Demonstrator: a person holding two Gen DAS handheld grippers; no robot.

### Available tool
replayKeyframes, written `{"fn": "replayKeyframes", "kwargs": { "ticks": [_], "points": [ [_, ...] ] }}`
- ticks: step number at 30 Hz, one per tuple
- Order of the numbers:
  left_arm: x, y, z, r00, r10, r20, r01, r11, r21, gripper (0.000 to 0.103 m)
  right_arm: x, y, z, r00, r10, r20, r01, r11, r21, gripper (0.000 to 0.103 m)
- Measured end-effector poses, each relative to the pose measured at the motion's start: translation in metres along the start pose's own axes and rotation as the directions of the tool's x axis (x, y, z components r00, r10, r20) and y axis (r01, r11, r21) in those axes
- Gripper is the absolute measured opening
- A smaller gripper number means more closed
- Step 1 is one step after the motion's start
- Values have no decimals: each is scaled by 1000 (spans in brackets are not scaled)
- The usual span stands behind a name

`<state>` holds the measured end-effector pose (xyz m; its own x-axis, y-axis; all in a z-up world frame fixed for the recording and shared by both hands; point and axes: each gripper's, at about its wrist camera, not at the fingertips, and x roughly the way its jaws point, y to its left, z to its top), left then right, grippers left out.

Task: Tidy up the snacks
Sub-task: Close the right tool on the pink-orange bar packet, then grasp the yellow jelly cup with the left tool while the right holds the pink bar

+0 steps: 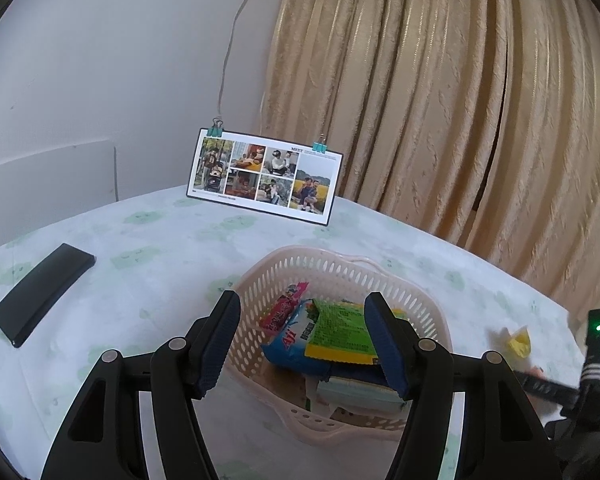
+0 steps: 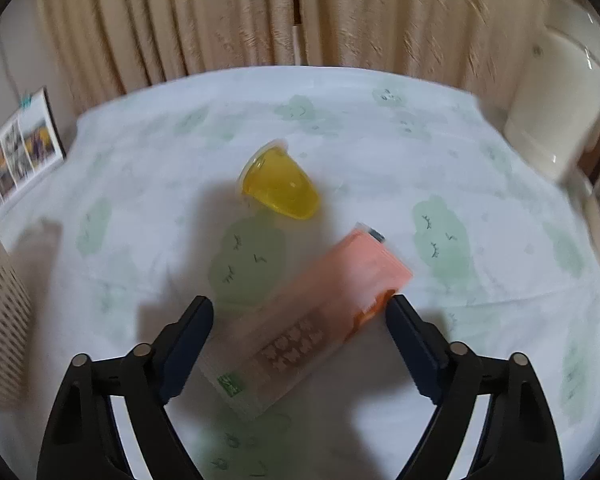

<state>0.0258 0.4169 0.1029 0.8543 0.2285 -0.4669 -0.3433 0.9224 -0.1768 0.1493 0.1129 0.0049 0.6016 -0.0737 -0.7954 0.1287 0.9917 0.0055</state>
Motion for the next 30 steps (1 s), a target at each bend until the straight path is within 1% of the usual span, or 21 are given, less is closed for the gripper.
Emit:
{"fn": "replayKeyframes", "kwargs": {
  "ticks": [3,5,6,8,11,17,21,23,26,30],
  "points": [
    [0,-1,-1,1000,0,0,0,1000,2,65,-3,-5,-2,1000,5,6,-5,1000,-24,75],
    [0,0,-1,1000,-3,-3,3,1000,2,65,-6,-9,-4,1000,15,13,-15,999,-40,65],
    [0,-1,-1,1000,-2,-2,2,1000,2,65,-7,-12,-4,1000,22,17,-21,999,-48,62],
    [0,-1,-1,1000,-2,-2,2,1000,2,65,-10,-20,-8,999,36,27,-34,998,-58,47],
    [0,-2,-2,1000,1,0,-1,1000,7,65,-14,-31,-11,998,50,33,-48,997,-56,39],
    [-1,-7,-5,1000,8,3,-8,1000,25,65,-19,-51,-17,996,82,36,-81,996,-28,36],
    [-6,-10,-6,1000,5,24,-5,999,31,65,-22,-58,-18,994,101,40,-100,995,-20,36],
    [-8,-13,-6,999,-1,38,0,999,39,65,-23,-63,-20,994,98,40,-97,995,-13,35],
    [-18,-23,-8,997,-21,73,15,997,74,65,-26,-73,-22,994,96,44,-96,995,7,35],
    [-25,-42,-7,995,-62,75,52,991,122,65,-30,-90,-25,995,86,52,-88,995,37,35]
  ]
}}
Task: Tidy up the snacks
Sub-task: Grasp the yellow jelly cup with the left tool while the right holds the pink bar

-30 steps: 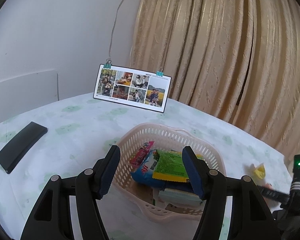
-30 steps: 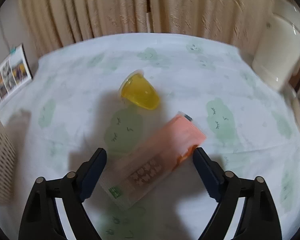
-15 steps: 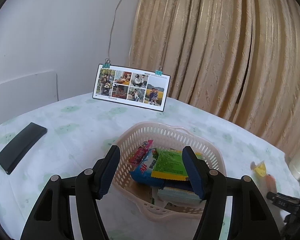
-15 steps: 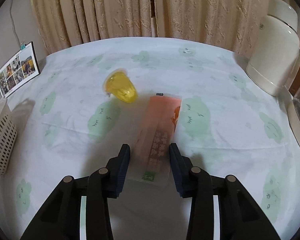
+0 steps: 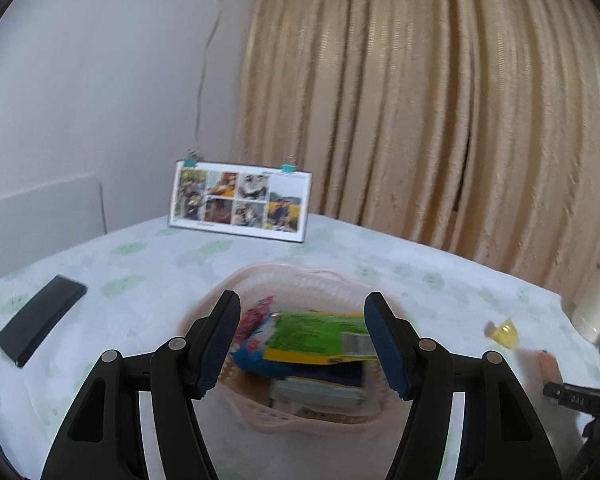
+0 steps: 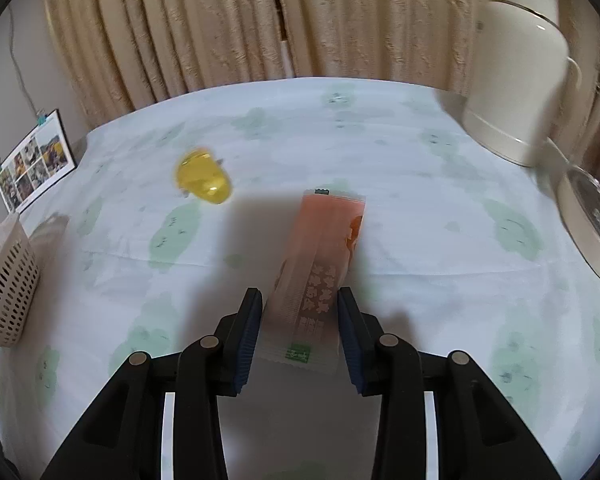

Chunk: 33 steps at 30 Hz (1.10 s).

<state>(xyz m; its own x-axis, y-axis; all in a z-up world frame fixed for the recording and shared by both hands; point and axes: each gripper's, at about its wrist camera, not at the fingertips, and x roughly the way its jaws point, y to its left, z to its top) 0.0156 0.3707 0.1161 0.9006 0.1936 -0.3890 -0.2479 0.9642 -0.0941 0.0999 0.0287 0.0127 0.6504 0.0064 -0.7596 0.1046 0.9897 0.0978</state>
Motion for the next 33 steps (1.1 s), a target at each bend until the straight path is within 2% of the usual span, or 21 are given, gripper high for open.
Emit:
{"fn": "replayKeyframes", "kwargs": {
  "ticks": [8,10,13,17,19,21,25,29,33],
  "points": [
    [3,-50,-3,984,-144,-104,152,986,65,68,-8,-32,-6,1000,-9,12,8,999,37,35],
    [2,-67,-3,975,-185,-125,196,977,82,75,-9,-36,-7,1000,11,15,-12,999,53,35],
    [3,-91,-3,961,-230,-157,247,964,101,76,-9,-40,-7,999,29,14,-30,997,67,35],
    [17,-123,-4,914,-311,-259,342,936,84,76,-9,-45,-7,998,59,19,-61,994,91,35],
    [28,-135,-6,901,-319,-293,354,932,76,76,-9,-46,-7,998,64,20,-65,993,95,35],
    [39,-149,-8,896,-306,-322,350,933,85,76,-9,-47,-7,997,67,22,-69,993,100,35],
    [63,-175,-15,867,-309,-391,367,927,81,76,-10,-50,-7,997,72,27,-75,990,118,35],
    [86,-197,-21,847,-302,-438,374,924,86,76,-11,-52,-7,997,76,29,-79,988,130,35],
    [111,-214,-29,817,-302,-491,375,925,55,76,-11,-53,-7,996,78,30,-82,987,136,35]
  ]
}}
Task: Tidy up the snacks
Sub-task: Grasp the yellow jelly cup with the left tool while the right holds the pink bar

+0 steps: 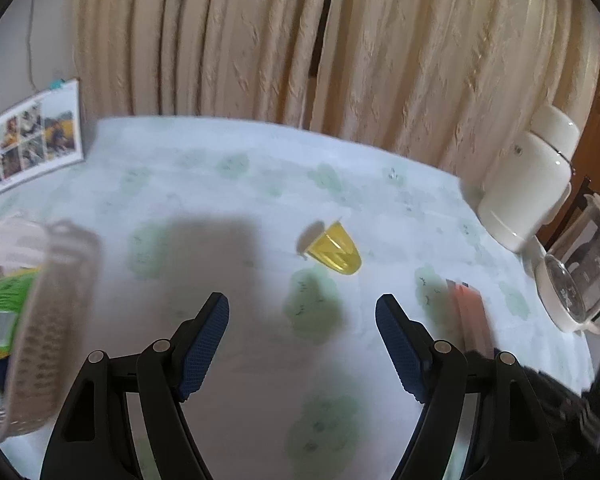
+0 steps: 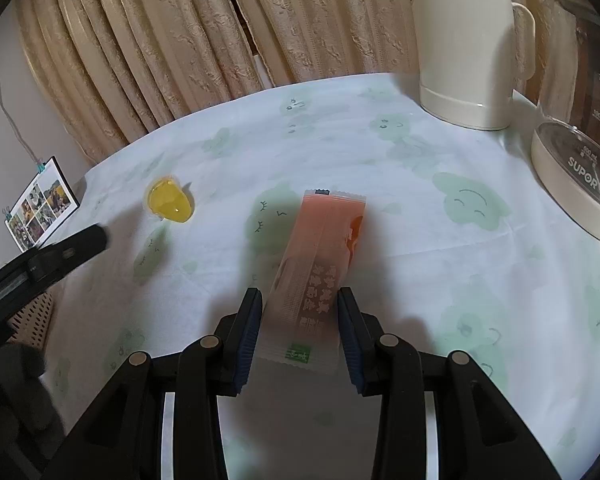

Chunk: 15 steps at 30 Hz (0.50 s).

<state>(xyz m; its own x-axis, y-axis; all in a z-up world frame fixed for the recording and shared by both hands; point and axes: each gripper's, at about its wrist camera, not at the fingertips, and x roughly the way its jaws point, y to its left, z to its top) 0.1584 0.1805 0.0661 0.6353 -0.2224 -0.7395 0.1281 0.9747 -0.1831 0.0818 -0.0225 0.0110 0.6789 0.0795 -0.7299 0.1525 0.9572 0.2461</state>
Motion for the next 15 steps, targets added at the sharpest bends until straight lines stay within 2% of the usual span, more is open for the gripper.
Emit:
{"fn": "replayKeyframes", "kwargs": {
  "ticks": [4,8,15],
  "points": [
    [29,-7,7,999,6,-41,-7,999,-36,76,-1,-1,1,1000,10,-1,-10,1000,13,35],
    [47,-14,16,999,29,-45,-31,999,-38,76,-1,-2,1,1000,11,-1,-11,1000,14,35],
    [76,-18,28,997,29,-75,-36,995,-91,76,-1,-4,1,1000,11,1,-11,1000,23,35]
  ]
}}
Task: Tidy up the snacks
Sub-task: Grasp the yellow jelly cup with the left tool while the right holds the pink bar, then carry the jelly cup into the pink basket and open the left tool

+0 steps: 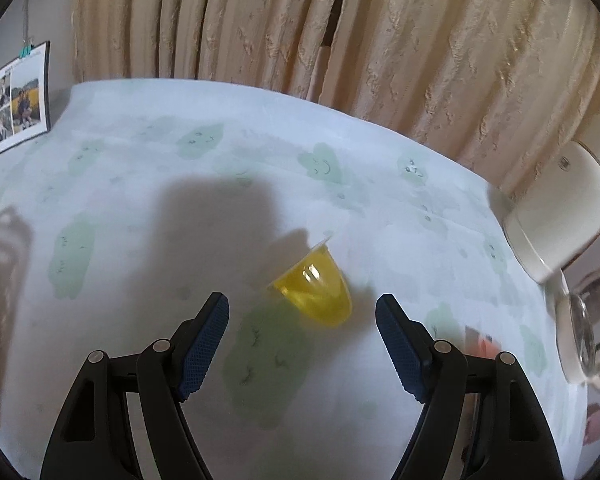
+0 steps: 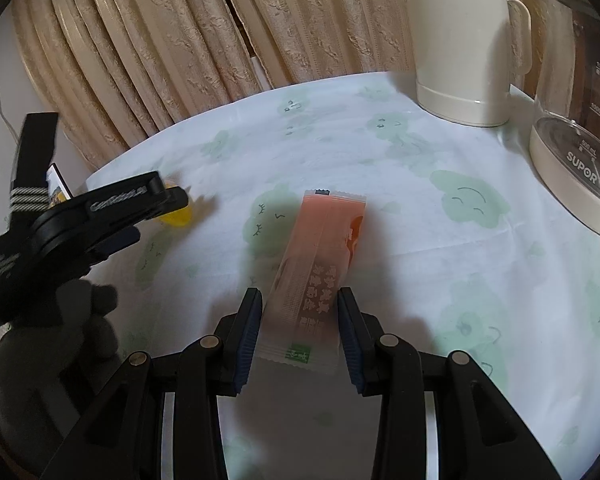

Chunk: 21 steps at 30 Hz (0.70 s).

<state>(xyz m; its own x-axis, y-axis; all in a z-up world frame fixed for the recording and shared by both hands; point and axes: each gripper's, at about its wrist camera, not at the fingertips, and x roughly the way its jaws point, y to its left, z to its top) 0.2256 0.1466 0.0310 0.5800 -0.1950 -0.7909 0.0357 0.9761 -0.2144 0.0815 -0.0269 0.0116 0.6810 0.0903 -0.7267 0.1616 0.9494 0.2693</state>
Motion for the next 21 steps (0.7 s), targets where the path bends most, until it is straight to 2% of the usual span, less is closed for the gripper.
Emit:
{"fn": "replayKeyframes", "kwargs": {
  "ticks": [10,12,15,21],
  "points": [
    [17,-2,6,1000,28,9,-28,1000,7,74,0,1,1,1000,-4,4,4,1000,3,35],
    [17,-2,6,999,35,14,-36,999,14,68,0,0,1,1000,-4,5,4,1000,2,35],
    [16,-1,6,1000,24,20,-24,1000,20,49,0,0,1,1000,-4,5,4,1000,3,35],
    [13,0,3,1000,12,28,-13,999,35,49,-2,0,3,1000,-4,15,4,1000,1,35]
  ]
}}
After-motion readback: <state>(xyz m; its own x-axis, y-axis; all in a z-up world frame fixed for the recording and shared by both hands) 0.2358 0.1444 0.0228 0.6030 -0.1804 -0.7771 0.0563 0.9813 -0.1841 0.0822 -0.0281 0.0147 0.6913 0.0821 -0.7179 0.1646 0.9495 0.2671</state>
